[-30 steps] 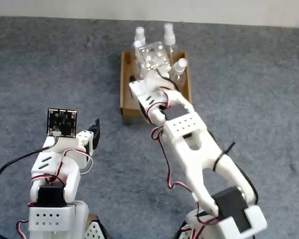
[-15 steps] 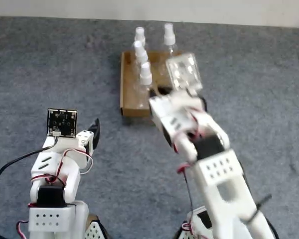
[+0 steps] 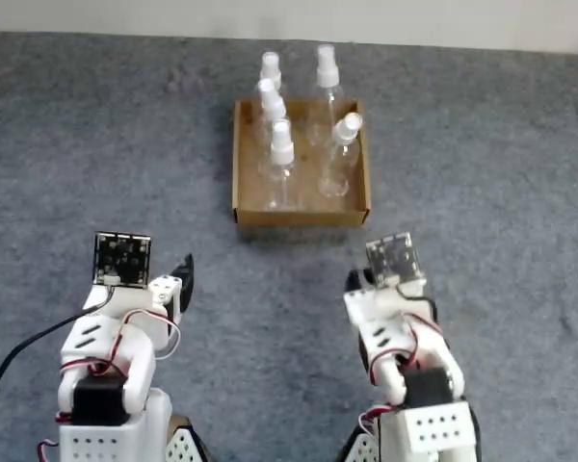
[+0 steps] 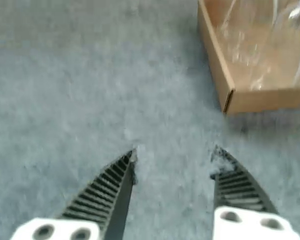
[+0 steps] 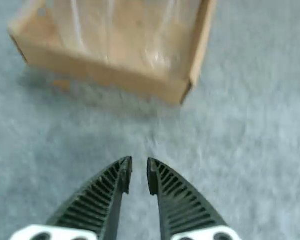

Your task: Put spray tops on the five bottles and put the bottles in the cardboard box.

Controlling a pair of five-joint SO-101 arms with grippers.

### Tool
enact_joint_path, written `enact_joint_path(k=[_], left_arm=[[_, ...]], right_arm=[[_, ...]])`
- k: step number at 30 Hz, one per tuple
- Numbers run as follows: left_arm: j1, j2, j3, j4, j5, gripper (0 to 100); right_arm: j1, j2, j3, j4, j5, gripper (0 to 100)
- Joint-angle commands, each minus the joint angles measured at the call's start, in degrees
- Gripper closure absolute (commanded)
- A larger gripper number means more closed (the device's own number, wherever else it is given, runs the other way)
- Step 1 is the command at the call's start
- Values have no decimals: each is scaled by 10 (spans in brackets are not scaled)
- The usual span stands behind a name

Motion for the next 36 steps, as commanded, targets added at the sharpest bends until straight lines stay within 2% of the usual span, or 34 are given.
enact_joint_path(k=[1,9,12,17,21,36], left_arm=[[7,-2,36,4,-5,807],[6,-1,110,8,-4,810],[6,-1,110,46,-4,808],[7,-1,109,113,-4,810],[7,-1,109,171,-2,810],[7,-1,109,179,-2,810]], right_arm=[[8,-112,33,61,7,994],[9,-108,77,76,7,994],[8,-108,114,88,6,994],[8,-108,122,153,6,994],[8,-108,122,271,4,994],[6,-108,122,269,6,994]])
